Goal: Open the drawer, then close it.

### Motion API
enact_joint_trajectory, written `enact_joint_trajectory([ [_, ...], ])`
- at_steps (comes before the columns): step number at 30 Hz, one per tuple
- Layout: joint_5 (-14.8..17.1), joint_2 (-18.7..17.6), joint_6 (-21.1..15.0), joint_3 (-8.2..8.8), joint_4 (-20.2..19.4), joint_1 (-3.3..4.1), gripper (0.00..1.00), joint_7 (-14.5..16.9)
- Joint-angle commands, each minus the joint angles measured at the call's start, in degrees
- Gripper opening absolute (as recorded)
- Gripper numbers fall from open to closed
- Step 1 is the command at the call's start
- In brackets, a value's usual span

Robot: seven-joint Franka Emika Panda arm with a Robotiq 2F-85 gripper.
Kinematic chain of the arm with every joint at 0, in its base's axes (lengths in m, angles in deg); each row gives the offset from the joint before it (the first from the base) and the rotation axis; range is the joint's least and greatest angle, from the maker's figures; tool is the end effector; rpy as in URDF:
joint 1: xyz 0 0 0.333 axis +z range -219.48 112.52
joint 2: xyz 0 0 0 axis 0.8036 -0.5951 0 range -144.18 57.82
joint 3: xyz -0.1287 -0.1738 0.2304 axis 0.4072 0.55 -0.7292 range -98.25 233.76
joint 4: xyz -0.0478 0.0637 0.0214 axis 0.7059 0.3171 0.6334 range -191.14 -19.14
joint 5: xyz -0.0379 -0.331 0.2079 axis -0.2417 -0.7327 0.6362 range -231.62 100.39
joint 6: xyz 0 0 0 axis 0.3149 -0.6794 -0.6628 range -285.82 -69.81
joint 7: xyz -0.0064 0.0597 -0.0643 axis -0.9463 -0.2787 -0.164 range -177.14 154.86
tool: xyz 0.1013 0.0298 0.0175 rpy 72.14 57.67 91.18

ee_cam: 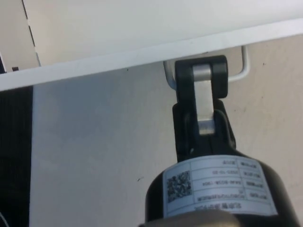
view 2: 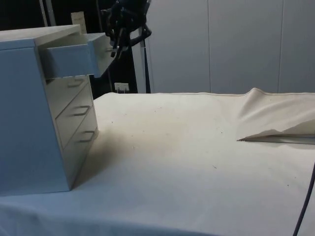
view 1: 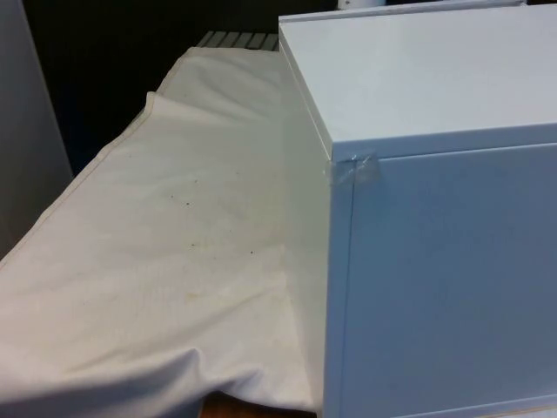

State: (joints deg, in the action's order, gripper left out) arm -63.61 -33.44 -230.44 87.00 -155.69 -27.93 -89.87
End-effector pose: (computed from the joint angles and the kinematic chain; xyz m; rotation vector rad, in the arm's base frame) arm 0.4992 0.0513 0.4136 -2.1630 1.6498 -0.4330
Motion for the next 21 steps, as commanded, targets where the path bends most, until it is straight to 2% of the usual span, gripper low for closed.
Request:
enact_joint_trajectory([
  [1, -0.57, 1.03, -0.46, 0.29, -1.15, -0.57, 0.0, 0.11],
  [3, -0.63, 1.95, -0.4, 0.52, -2.01, -0.69, 0.0, 0.52],
  [4, 0.0, 1.15, 0.0, 0.4, -1.2, -0.11, 0.0, 0.69],
  [5, -0.63, 2.29, -0.46, 0.63, -2.41, -0.74, 0.0, 0.74],
  [13, -0.8, 5.44, -0.63, 1.26, -5.61, -1.03, 0.0, 2.41],
  [14, 0.0, 4.3, -0.17, 1.32, -4.3, -0.29, 0.0, 2.75],
  [15, -0.86, 5.73, -0.69, 1.2, -5.9, -1.09, 0.0, 2.41],
  [21, -1.15, 7.56, -1.03, 0.86, -7.79, -1.2, 0.0, 2.29],
])
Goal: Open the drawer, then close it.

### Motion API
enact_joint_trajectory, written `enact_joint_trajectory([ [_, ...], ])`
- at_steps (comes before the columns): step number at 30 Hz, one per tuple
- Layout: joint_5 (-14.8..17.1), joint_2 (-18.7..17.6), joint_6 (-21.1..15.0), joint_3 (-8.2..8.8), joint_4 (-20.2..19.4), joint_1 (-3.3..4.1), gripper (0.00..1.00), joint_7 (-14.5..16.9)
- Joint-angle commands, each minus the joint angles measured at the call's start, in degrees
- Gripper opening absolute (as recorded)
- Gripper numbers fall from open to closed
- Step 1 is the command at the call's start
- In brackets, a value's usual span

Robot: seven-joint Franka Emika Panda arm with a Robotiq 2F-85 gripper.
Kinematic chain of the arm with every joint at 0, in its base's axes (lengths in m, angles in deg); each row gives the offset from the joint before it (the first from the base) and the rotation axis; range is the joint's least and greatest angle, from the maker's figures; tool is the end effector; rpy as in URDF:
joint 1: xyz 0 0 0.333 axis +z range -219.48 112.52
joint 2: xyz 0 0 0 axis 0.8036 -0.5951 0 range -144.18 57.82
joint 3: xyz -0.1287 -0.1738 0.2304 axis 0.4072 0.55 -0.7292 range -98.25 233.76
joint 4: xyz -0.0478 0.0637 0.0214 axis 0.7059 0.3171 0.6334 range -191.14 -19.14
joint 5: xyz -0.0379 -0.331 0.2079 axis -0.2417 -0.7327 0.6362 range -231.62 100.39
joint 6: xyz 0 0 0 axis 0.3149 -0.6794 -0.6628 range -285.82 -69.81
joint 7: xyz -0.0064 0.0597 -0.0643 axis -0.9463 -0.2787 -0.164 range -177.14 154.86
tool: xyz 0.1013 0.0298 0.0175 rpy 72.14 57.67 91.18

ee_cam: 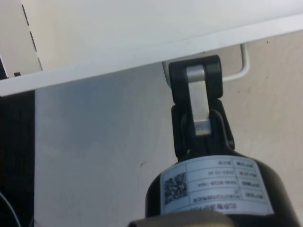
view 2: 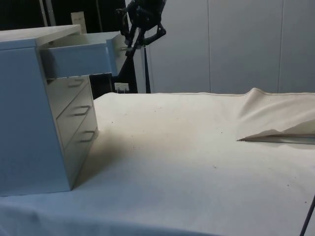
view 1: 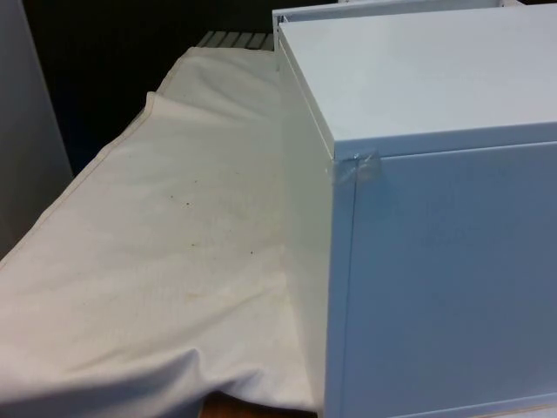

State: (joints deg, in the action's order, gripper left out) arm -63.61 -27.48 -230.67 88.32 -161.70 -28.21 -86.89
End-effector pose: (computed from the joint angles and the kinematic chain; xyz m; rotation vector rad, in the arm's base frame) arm 0.4672 0.0352 0.4114 -2.1721 1.6191 -0.4106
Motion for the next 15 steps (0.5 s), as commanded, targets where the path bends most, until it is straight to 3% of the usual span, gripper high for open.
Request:
enact_joint_trajectory([
  [1, -0.06, 0.23, 0.0, 0.0, -0.23, 0.0, 0.0, 0.0],
  [2, -1.2, 1.83, -0.86, -0.46, -2.06, -0.92, 0.0, -0.69],
  [9, -1.6, 4.3, -0.86, -0.63, -4.47, -1.09, 0.0, -0.69],
  [10, -0.46, 2.98, 0.0, 0.0, -2.98, -0.11, 0.0, 0.0],
  [11, -1.66, 4.7, -0.8, -0.63, -4.81, -1.15, 0.0, -0.69],
  [15, -2.12, 6.53, -0.63, -0.57, -6.47, -1.43, 0.0, -0.57],
])
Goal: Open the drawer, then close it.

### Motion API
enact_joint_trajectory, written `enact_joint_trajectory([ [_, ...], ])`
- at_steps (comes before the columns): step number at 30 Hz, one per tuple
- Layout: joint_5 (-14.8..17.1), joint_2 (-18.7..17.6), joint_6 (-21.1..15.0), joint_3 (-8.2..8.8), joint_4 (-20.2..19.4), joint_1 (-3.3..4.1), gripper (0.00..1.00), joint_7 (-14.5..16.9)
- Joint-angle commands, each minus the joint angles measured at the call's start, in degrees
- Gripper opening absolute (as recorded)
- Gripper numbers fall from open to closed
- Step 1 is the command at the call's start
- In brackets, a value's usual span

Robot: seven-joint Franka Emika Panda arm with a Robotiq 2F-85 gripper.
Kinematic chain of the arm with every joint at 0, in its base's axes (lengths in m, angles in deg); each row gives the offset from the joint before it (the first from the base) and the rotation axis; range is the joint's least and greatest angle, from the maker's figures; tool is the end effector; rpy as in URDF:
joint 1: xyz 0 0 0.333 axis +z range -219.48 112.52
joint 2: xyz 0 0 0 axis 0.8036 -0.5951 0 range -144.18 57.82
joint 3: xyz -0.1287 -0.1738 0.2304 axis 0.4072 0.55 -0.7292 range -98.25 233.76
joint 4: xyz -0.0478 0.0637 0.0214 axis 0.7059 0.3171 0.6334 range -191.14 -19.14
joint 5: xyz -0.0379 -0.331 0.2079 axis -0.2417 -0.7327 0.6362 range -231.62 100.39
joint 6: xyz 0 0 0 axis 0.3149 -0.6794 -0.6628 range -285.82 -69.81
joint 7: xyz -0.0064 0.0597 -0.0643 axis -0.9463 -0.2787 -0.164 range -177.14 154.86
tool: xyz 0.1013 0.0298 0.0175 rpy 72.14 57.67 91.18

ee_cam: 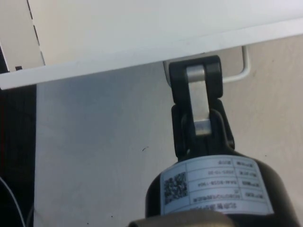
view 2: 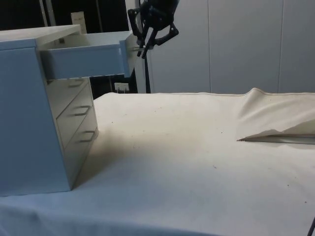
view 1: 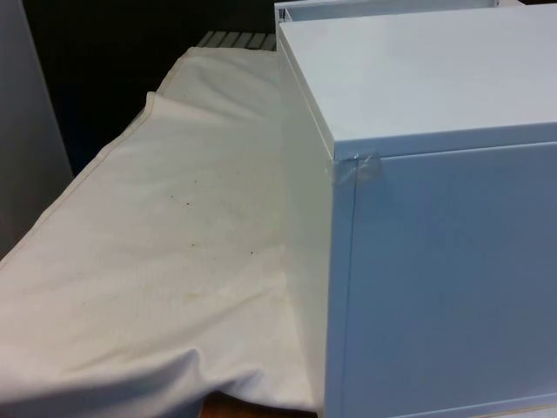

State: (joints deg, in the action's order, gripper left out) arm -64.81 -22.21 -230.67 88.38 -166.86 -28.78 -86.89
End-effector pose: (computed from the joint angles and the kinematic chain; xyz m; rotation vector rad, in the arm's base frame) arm 0.4384 0.0307 0.4086 -2.1716 1.6037 -0.3901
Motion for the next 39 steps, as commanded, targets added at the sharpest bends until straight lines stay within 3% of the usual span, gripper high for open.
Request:
enact_joint_trajectory([
  [1, -0.97, 1.6, -0.63, -0.63, -1.66, -0.92, 0.0, -0.57],
  [4, -1.15, 2.69, -0.57, -0.57, -2.64, -1.2, 0.0, -0.52],
  [5, -0.29, 1.49, 0.0, 0.0, -1.38, -0.29, 0.0, 0.0],
  [6, -1.26, 3.04, -0.52, -0.57, -2.98, -1.26, 0.0, -0.46],
  [15, -1.43, 5.21, -0.97, -0.57, -5.1, -1.66, 0.0, -0.23],
  [16, -0.4, 2.69, -0.57, 0.06, -2.52, -0.52, 0.0, 0.11],
  [17, -1.43, 5.21, -1.09, -0.63, -5.16, -1.72, 0.0, -0.29],
  [24, -0.8, 3.55, -1.6, -0.23, -3.78, -0.97, 0.0, -0.11],
  [25, -0.4, 2.69, -1.55, 0.06, -2.98, -0.52, 0.0, 0.11],
  [26, -0.74, 3.38, -1.6, -0.17, -3.67, -0.92, 0.0, -0.06],
  [29, -0.57, 3.04, -1.55, -0.06, -3.32, -0.69, 0.01, 0.0],
  [35, -0.4, 2.69, -1.2, 0.06, -2.98, -0.52, 0.28, 0.17],
  [36, -0.46, 2.86, -1.26, 0.0, -3.04, -0.57, 0.28, 0.11],
  [39, -0.46, 2.81, -1.26, 0.0, -2.98, -0.57, 0.51, 0.11],
])
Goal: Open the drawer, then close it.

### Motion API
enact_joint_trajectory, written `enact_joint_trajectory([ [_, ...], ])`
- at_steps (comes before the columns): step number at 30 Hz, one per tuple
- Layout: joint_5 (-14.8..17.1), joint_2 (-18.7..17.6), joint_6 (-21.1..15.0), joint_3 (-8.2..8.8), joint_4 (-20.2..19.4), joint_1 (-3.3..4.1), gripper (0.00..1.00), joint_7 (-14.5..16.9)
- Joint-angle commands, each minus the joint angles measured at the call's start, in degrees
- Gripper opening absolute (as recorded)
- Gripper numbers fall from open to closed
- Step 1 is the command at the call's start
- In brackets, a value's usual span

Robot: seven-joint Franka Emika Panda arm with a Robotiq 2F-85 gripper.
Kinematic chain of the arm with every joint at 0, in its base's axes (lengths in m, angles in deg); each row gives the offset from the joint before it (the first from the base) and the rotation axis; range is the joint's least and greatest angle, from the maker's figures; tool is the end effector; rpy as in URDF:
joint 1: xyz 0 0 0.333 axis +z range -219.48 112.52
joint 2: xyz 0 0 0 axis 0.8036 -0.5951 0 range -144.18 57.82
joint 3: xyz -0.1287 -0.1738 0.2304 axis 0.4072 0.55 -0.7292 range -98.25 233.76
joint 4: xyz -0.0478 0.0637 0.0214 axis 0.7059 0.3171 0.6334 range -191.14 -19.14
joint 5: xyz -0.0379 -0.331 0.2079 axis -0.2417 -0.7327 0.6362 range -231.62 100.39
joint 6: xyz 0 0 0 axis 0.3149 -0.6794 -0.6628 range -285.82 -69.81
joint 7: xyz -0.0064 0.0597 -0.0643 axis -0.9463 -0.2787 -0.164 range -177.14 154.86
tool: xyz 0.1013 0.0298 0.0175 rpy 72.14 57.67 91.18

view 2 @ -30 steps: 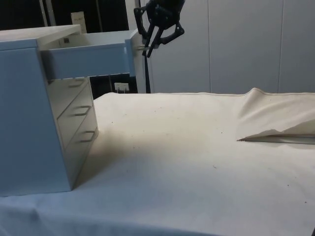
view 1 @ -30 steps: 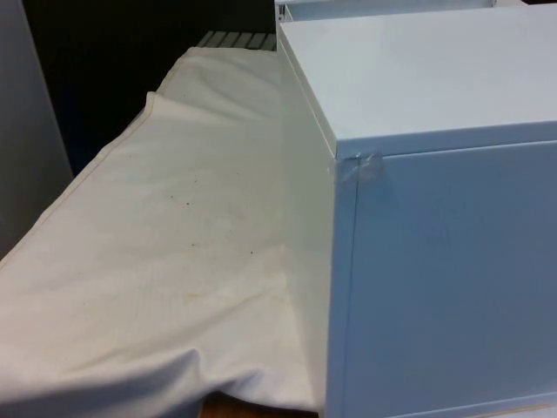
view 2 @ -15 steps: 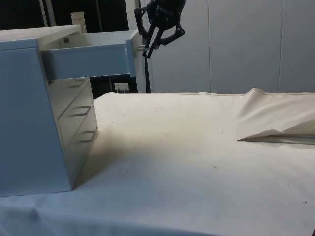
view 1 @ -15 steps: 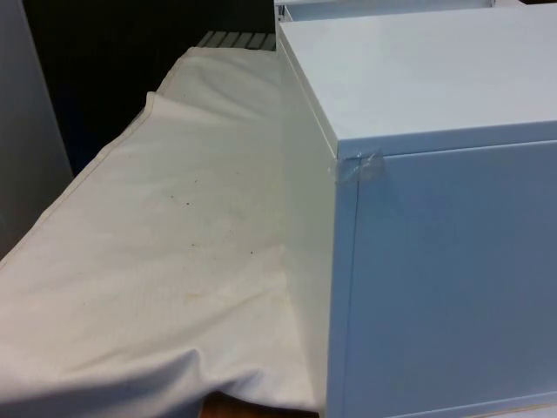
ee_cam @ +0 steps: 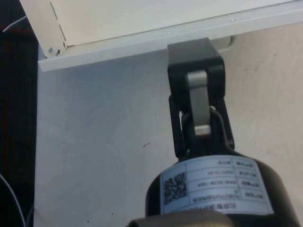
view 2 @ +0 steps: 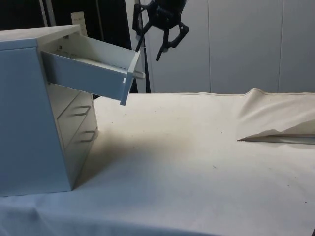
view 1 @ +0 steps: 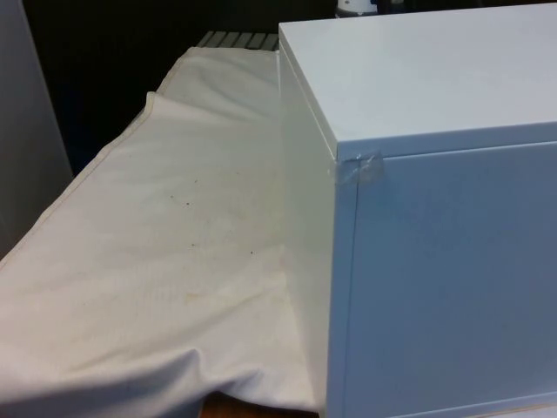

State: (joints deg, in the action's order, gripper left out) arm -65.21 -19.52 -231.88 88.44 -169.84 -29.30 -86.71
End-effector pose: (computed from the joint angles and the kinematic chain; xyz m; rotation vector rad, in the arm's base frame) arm 0.4234 0.0270 0.4061 -2.1577 1.5935 -0.3946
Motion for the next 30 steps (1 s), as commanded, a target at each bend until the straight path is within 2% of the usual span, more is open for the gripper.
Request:
enact_joint_trajectory([
  [1, -0.06, 0.11, -0.06, -0.06, 0.0, -0.06, 0.57, 0.0],
  [6, 0.0, 0.0, 0.0, 0.0, 0.0, 0.0, 0.82, 0.0],
  [7, -0.06, 0.06, -0.06, 0.0, 0.06, 0.0, 0.82, 0.0],
  [8, -0.06, 0.06, -0.29, -0.17, -0.17, -0.06, 0.93, -0.17],
  [10, -0.17, -0.06, -0.57, -0.4, -0.52, -0.06, 1.0, -0.34],
  [15, -0.17, 0.17, -1.32, -0.74, -1.83, -0.11, 1.0, -0.4],
  [16, 0.0, -0.06, -0.4, -0.46, -1.43, 0.11, 1.0, 0.0],
  [18, -0.17, 0.29, -2.06, -0.8, -2.86, -0.17, 1.0, -0.4],
  [25, -0.23, 0.57, -4.53, -0.86, -5.67, -0.11, 1.0, -0.17],
  [26, 0.0, 0.29, -3.5, -0.63, -5.1, 0.11, 1.0, 0.06],
  [27, -0.23, 0.57, -4.93, -0.86, -6.13, -0.11, 1.0, -0.17],
  [30, -0.17, 0.57, -5.96, -0.86, -7.16, -0.11, 1.0, -0.17],
])
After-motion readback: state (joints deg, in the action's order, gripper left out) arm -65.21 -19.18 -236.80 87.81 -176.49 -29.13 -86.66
